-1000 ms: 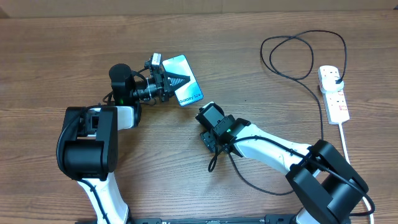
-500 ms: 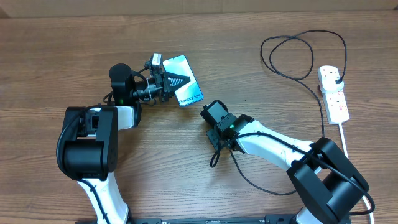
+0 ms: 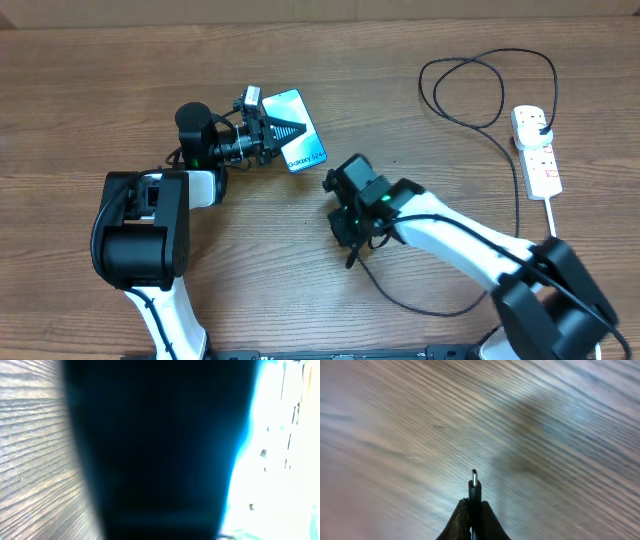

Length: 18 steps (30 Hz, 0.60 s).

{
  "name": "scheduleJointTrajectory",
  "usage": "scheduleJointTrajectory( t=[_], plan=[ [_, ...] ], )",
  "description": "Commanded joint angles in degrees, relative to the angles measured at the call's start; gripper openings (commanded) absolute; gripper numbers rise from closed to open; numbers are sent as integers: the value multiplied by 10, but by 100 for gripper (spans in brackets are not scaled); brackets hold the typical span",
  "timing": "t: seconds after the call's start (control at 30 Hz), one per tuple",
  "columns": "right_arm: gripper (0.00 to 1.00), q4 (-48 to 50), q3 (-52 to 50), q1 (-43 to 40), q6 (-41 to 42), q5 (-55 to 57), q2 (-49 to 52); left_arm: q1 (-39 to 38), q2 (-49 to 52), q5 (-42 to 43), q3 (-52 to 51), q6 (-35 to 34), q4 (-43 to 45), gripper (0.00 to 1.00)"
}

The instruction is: Plug charger to phone and switch on socket

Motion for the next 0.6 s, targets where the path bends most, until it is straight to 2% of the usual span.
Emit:
scheduleJointTrajectory(
  t=[0.0,0.27,0.4,0.57],
  plan=[
    [4,14,4,-53,9,-165,-32,2,-3,29,2,2,5,4],
    [4,119,-59,-188,-7,-503,-33,-5,-3,57,2,-11,6,4],
    [4,210,-94,-206,49,-538,-33,-24,-3,28,2,-53,12,5],
    [4,354,-132,-211,147,-576,-33,-49,-3,-11,2,-105,72,4]
  ],
)
